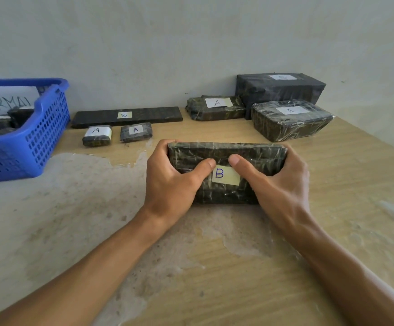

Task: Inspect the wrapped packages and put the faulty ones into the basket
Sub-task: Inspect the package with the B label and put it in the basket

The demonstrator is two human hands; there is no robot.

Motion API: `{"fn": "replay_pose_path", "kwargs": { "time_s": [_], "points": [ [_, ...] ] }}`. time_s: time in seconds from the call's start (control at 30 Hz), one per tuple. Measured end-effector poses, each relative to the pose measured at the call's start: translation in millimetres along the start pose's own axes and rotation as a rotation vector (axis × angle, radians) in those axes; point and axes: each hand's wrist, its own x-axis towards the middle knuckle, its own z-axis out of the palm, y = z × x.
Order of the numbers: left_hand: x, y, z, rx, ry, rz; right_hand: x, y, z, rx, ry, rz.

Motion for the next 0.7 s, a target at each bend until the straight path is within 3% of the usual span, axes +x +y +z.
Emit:
{"fn": "replay_pose_path", "kwargs": {
  "time_s": [0.7],
  "points": [
    [7.2, -9.2, -6.5, -0.02, -0.01, -0.004, 6.3, 8.1, -3.4, 0.081, -0.1, 0.009]
  ]
}}
